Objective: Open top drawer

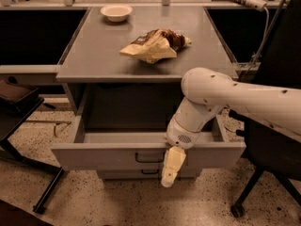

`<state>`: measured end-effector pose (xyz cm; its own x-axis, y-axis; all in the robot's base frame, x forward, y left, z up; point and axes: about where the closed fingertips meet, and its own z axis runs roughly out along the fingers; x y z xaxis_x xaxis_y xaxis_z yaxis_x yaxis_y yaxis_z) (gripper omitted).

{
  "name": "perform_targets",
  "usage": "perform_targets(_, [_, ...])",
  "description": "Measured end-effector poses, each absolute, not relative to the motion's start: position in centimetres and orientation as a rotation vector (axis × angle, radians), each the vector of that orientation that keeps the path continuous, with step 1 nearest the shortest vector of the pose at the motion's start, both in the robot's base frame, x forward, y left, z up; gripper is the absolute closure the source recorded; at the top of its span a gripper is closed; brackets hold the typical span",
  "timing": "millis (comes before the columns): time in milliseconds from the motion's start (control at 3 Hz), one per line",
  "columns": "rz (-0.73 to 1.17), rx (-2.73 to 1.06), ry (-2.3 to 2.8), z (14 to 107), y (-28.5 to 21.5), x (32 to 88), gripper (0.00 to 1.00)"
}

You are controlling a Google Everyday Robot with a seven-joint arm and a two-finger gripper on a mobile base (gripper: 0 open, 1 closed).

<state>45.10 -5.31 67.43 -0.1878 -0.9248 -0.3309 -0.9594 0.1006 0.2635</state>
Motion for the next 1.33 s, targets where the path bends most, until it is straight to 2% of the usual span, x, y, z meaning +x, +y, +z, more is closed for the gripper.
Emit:
perform_targets(667, [0.808,-1.892,2.475,67.8,-6.6,38.0,0.00])
perform_targets(1333, [0.840,-1.910,2.515,68.0,-6.9,36.5,0.00])
